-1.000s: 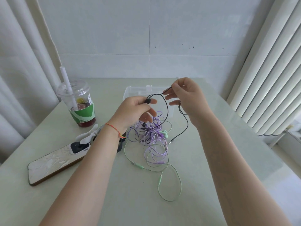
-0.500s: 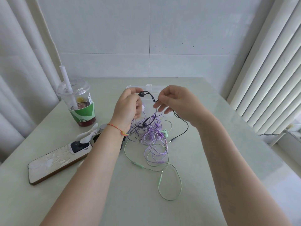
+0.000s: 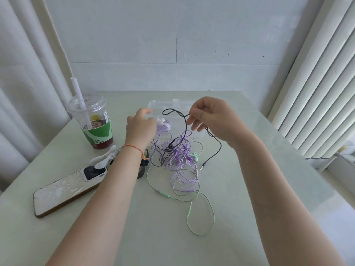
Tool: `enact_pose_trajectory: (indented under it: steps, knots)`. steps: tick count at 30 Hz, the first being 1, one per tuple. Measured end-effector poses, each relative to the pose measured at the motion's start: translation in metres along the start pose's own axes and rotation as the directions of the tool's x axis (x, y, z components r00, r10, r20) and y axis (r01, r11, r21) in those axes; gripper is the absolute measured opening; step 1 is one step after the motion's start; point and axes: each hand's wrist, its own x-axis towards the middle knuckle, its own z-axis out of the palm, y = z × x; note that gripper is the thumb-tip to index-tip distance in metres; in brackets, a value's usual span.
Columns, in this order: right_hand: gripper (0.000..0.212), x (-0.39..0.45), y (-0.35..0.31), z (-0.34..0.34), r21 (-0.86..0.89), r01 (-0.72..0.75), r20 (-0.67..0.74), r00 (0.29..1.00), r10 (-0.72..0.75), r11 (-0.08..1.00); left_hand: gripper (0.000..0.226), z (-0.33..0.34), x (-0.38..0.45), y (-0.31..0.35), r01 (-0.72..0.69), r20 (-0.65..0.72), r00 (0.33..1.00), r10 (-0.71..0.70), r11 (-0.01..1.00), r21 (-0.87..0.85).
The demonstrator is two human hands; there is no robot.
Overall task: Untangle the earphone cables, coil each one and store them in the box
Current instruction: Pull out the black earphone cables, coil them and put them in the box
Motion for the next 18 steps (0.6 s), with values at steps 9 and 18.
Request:
enact_pose_trajectory:
  steps: [9,18]
  knots:
    - [0.01,0.002,0.003,0.001,0.124,-0.002,-0.127,0.992,0.018,0.992,0.043,-0.001,-0.02,0.023,0.05,0.437,0.859,0.268,0.804,-0.592]
    - [0.004,0.001,0.003,0.002,0.039,-0.098,-0.043,0.994,0.1,0.994,0.008,0.0,-0.026,0.027,-0.085,0.28,0.92,0.275,0.837,-0.54]
